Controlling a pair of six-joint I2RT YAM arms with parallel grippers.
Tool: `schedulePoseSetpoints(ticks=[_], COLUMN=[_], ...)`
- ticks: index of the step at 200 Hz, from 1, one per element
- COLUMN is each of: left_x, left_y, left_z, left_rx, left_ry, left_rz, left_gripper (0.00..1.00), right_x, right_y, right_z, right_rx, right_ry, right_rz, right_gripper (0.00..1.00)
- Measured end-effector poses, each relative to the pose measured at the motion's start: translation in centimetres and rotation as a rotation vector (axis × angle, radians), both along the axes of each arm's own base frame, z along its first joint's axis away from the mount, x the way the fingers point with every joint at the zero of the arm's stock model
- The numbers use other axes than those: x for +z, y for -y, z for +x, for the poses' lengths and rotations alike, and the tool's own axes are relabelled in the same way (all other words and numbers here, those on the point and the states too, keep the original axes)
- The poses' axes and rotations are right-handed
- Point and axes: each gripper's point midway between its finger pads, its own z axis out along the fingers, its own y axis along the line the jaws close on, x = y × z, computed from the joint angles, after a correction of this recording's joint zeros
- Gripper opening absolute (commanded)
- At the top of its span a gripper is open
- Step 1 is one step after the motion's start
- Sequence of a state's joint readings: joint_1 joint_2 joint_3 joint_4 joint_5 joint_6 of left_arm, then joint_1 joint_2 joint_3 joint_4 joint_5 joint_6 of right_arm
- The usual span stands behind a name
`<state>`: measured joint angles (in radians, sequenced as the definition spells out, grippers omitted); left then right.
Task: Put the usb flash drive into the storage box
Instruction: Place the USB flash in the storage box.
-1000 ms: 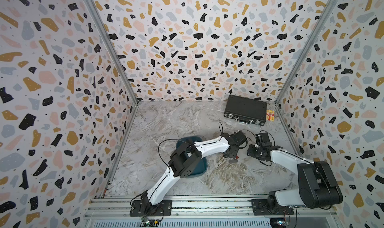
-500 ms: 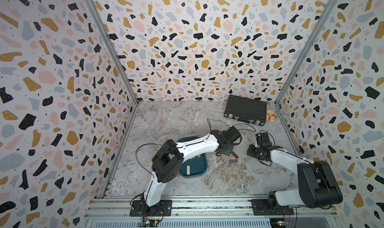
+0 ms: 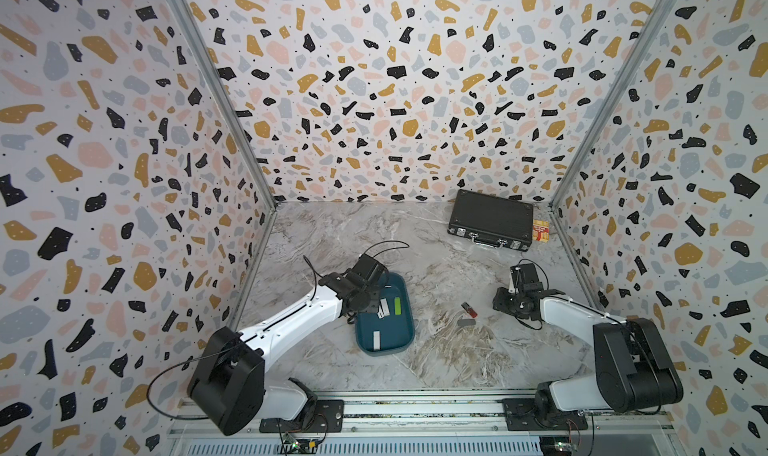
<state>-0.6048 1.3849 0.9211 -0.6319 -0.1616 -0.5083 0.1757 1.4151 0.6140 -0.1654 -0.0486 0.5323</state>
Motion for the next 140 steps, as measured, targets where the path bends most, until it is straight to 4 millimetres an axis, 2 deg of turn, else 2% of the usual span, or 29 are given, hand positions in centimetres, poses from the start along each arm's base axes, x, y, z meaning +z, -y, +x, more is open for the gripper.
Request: schedulePoseSetpoints(ticks=[16,40,60,79,105,140], left_x=[-0.9,-1.4,-1.5,-1.3,0.4,4.9], left_y=[0.2,0.2,0.1,0.0,-0.2,0.0], left_z=[0.0,0.0,-0.1,-0.3,-0.7,-1.1], left_rx=[0.002,0.01,0.017,0.021,0.018,-0.006], left_ry=[-0.024,-0.036,-0.041,-0.042,-0.02,0.069], left_rz=[0.006,0.011,0.008,0.007,-0.014,-0.095], left_gripper=[0.19,0.37,0.47,0.49,0.5,0.52], right_x=[0.1,0.1,0.7,1.7,2.3,1.2], right_y=[-0.3,-1.1,-3.0,-5.1,-7.5,-9.3], right_z=[-0.2,-0.8,-1.5,-1.4,-1.5,-1.8], right_rx=[0.016,0.059,0.148,0.235,0.344,0.456], right_ry=[-0.01,-0.044,-0.074,-0.07,-0.073,-0.139], right_rz=[0.013,0.022,0.007,0.003,-0.016,-0.073], right_gripper=[0.51,0.51,0.52,0.55,0.59,0.63])
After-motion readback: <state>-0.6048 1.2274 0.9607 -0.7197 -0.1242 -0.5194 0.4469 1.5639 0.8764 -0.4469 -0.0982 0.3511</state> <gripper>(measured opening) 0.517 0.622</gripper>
